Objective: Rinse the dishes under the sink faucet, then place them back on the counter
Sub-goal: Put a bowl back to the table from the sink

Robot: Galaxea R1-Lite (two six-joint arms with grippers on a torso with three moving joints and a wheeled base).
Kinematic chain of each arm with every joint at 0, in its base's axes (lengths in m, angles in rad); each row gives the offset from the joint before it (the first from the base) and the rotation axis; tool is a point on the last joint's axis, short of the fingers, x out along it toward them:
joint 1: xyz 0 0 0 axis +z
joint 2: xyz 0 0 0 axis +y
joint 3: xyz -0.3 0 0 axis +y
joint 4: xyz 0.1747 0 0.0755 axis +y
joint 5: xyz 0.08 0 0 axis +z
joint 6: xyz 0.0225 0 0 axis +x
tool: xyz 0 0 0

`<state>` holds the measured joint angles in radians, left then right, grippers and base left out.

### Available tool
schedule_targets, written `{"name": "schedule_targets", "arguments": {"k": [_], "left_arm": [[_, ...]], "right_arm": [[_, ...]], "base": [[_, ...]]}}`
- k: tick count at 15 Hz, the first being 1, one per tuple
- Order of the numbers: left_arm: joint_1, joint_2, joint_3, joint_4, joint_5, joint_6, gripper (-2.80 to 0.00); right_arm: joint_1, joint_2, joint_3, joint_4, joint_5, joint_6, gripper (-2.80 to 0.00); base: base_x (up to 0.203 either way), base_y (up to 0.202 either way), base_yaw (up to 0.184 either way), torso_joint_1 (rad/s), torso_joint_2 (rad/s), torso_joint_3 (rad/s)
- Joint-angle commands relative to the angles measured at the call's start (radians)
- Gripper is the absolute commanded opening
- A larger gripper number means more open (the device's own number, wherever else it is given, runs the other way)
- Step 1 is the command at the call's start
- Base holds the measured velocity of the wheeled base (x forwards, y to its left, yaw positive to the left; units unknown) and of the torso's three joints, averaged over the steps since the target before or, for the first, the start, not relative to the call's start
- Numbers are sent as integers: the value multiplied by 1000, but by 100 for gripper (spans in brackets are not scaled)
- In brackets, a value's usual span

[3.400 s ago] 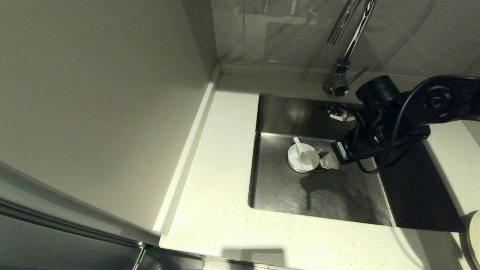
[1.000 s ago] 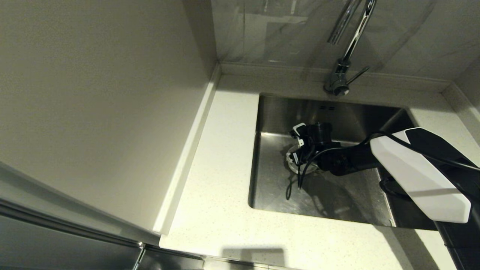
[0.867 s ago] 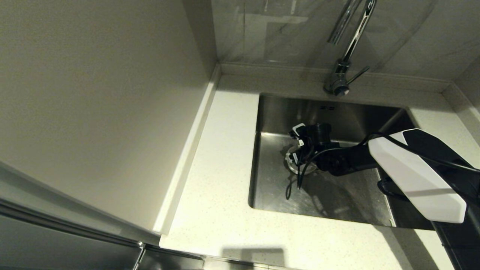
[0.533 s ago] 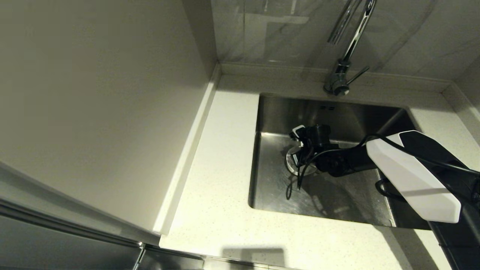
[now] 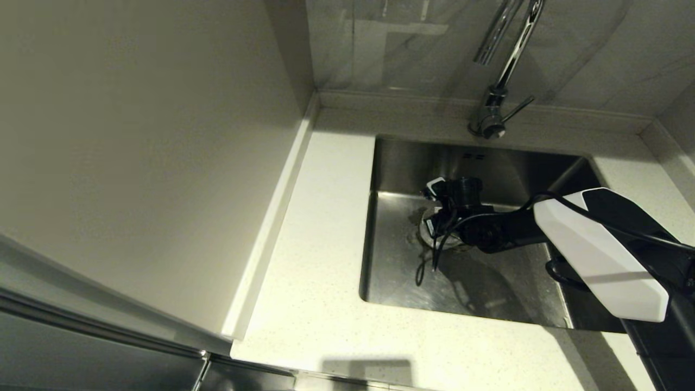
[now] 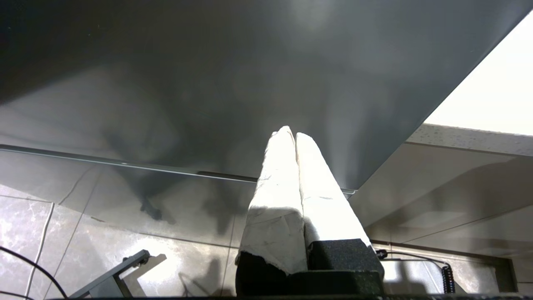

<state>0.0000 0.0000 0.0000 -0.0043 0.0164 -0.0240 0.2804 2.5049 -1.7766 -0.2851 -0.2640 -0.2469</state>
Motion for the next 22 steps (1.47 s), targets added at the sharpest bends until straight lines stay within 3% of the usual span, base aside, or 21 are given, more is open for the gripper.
{"name": "schedule_targets", "arguments": {"k": [1,8,17,18,22], "left_arm": [[0,-3,0,0,0,-1,-280],[0,-3,0,0,0,-1,-280],[0,-3,0,0,0,-1,-280],[0,-3,0,0,0,-1,-280],[0,-3,0,0,0,-1,-280]], "right_arm": [[-2,2,-8,-2,-1,-2,-280],[-14,-35,-20,-2,-2,-1,-280],[-93,-101,-41,63,-12,-9,-280],[-95,-101,-43,68,-11,-8,0],[-95,-120,-48,107,73,5,0]], "base": [[0,0,0,0,0,0],[0,0,0,0,0,0],[0,0,0,0,0,0],[0,0,0,0,0,0],[0,0,0,0,0,0]]}}
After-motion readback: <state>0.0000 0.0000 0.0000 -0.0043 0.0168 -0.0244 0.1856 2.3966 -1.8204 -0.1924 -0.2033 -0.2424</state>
